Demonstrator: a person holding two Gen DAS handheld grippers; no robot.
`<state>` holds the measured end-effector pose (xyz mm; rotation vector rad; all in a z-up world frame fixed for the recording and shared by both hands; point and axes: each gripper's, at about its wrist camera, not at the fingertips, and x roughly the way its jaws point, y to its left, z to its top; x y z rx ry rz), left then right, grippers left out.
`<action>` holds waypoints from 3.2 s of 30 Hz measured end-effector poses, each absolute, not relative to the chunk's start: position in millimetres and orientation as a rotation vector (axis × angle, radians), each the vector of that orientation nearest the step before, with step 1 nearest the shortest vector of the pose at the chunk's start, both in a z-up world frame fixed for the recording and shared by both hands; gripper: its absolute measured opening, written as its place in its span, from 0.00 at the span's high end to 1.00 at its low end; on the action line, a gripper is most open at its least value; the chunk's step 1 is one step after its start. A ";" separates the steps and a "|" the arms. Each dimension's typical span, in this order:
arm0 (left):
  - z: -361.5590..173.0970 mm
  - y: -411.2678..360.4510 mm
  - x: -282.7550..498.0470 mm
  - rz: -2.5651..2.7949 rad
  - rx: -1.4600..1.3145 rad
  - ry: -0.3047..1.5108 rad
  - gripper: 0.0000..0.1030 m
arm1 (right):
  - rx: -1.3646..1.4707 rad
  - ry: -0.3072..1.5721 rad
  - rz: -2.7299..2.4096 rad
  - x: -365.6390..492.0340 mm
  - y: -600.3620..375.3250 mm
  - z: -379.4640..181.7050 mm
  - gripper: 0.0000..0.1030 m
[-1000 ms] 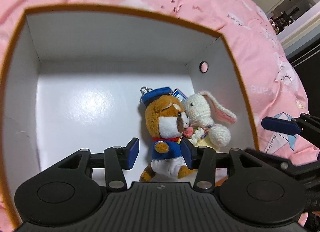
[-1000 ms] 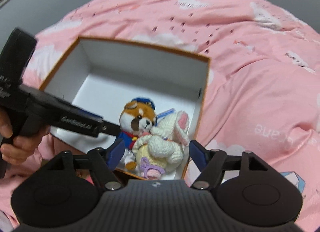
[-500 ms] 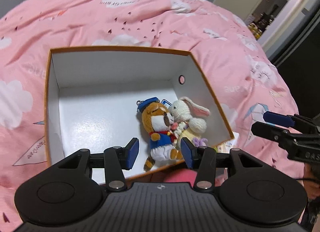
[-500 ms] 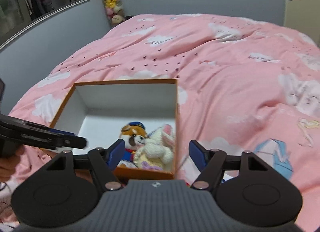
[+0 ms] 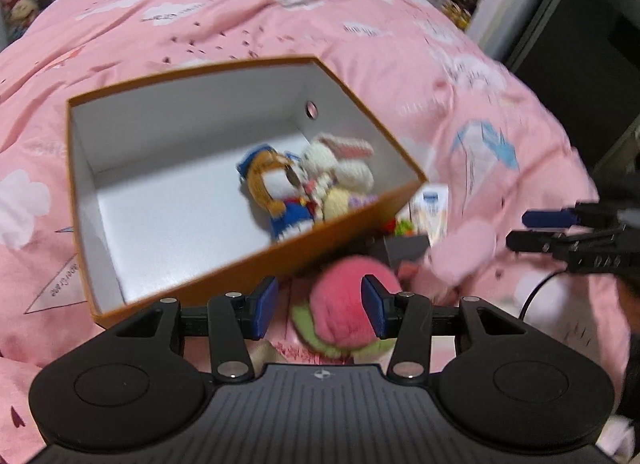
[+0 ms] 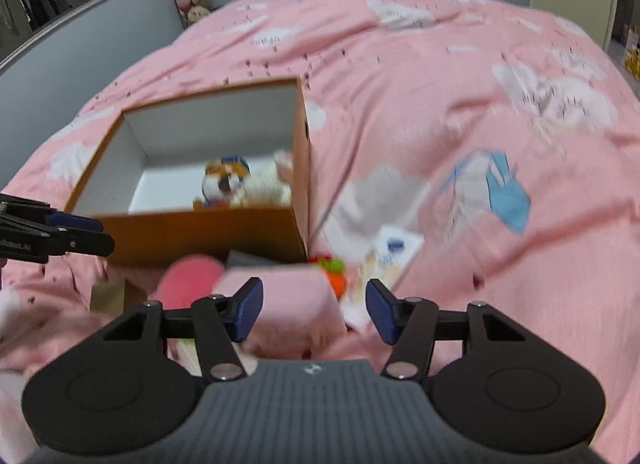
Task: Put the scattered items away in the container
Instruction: 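Withdraw both tools from the box toward the remaining toys, then grasp the pink pom-pom ball with left tool while right tool grasps the orange crocheted carrot, then lift and carry the pom-pom with left tool while right tool carries the carrot over the box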
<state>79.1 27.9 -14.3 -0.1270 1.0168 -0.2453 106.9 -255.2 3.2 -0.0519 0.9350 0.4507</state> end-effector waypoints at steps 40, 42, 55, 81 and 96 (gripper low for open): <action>-98.1 -36.4 122.9 -0.287 -0.002 1.226 0.39 | -0.171 1.330 0.754 262.4 -214.5 -85.7 0.57; -99.1 -34.3 123.1 -0.286 -0.015 1.230 0.39 | -0.183 1.351 0.748 265.9 -209.2 -93.0 0.57; -102.8 -26.7 121.3 -0.286 -0.044 1.242 0.38 | -0.195 1.412 0.697 257.7 -193.1 -128.5 0.58; -119.4 -41.1 124.9 -0.271 0.023 1.217 0.42 | 0.060 1.075 0.628 209.3 -238.9 -41.9 0.59; -102.1 -30.7 114.4 -0.271 -0.021 1.094 0.53 | 0.136 1.054 0.598 184.9 -252.9 -32.8 0.59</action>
